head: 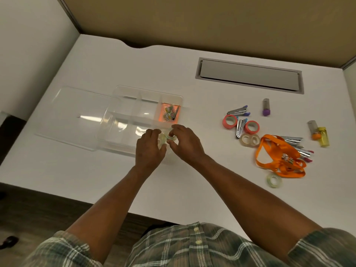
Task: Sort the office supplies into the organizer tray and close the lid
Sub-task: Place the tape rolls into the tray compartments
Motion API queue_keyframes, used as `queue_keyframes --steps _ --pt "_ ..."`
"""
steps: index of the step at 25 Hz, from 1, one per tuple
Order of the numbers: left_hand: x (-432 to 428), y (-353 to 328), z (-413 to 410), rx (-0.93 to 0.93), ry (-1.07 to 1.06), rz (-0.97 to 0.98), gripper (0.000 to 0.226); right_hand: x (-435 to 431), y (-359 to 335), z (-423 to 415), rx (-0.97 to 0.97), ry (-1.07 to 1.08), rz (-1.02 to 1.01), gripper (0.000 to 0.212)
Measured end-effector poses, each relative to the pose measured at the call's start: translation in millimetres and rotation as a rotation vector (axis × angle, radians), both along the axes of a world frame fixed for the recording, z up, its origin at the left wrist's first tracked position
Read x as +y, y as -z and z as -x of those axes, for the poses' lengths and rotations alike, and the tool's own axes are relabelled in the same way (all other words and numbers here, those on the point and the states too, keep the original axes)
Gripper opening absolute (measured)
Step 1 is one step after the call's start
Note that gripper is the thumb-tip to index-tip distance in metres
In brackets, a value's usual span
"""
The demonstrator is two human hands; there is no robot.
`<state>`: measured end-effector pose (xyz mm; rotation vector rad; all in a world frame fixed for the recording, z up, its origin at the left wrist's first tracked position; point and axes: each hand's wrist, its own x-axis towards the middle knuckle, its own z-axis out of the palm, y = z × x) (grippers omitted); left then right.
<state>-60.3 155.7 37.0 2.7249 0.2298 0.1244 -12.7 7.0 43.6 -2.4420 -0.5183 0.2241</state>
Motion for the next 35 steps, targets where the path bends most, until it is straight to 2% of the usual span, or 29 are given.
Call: queue_keyframes --steps 5,13,19,25,29,31,35 --pt "6.5 4.9 -1.0 0.036 0.031 -0.03 0.051 9.8 5.2 -4.2 0.031 0.018 0.071 0.037" --pt "-21.9 3.1 -14.9 -0.009 0.079 -0.052 0.053 -47.9 -1.3 8.6 0.017 0.138 0.066 0.035" --pt "-86.2 7.0 -29.8 -0.001 0.271 -0.079 0.048 -127.7 3.3 32.6 0.04 0.31 0.084 0.034" --pt "-173.5 16.2 -35.4 0.106 0.461 -0.054 0.046 -216.6 11.9 62.2 0.04 0.492 0.122 0.031" --pt "-224.5 21.7 -40.9 0.169 0.551 -0.056 0.049 -268.8 19.4 83.5 0.009 0.652 0.263 0.029" --pt "-244.2 25.6 -45.4 0.187 0.609 -0.091 0.053 -287.6 23.8 92.9 0.053 0.72 0.355 0.032" --pt "-270.4 35.6 -59.4 0.253 0.695 -0.204 0.063 -312.0 37.2 110.5 0.159 0.696 0.385 0.042"
